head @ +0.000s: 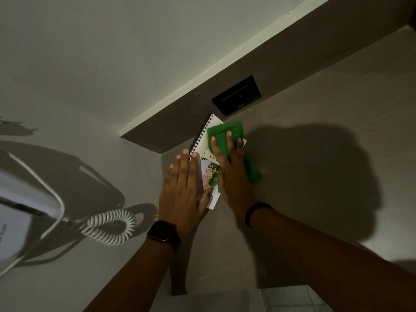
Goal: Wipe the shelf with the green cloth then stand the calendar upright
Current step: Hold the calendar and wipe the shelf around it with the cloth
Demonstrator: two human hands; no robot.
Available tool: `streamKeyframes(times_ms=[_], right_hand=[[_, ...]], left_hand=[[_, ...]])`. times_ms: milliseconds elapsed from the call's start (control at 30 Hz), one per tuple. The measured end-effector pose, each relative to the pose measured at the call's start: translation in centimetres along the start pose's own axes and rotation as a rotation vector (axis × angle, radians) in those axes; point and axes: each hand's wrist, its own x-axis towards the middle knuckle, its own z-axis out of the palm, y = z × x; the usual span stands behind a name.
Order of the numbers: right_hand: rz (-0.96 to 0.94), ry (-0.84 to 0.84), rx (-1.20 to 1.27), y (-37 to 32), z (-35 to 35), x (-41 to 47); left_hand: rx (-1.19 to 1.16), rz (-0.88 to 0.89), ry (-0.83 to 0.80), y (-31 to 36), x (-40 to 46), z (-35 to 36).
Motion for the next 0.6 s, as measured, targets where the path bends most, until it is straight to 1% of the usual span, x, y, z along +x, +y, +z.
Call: streamKeyframes(times_ms=[100,167,267,367,467,533,600], right_hand=[[-0.070,0.000,-0.058,1.1,0.9,-2.6],[-0.014,0.013,-0.022,1.7,1.0,-2.6],[0.064,0.069,0.083,0.8,0.6,-0.4],[0.065,0.053,0.063,-0.2,0.4,0.9],[0.012,0.014,0.038,0.2,0.7,-0.4],[-0.003,0.024,0.046,1.0,1.1,-1.6],[0.038,0.065,0.072,1.2,1.2,-1.2]], left_hand=[[0.020,-0.003,0.012,0.4,0.0,-0.5],[0.059,0.015,0.033,0.5,0.0,-0.7],[0.116,0.033,0.041,0.3,0.3,-0.9],[0.146,0.043,0.018,-0.1,0.5,-1.1],[0.136,0.036,-0.007,-0.1,0.5,-1.1],[0.133,0.037,-0.006,-0.1,0.5,-1.0],[0.127,0.036,-0.011,0.0,0.6,-1.0]])
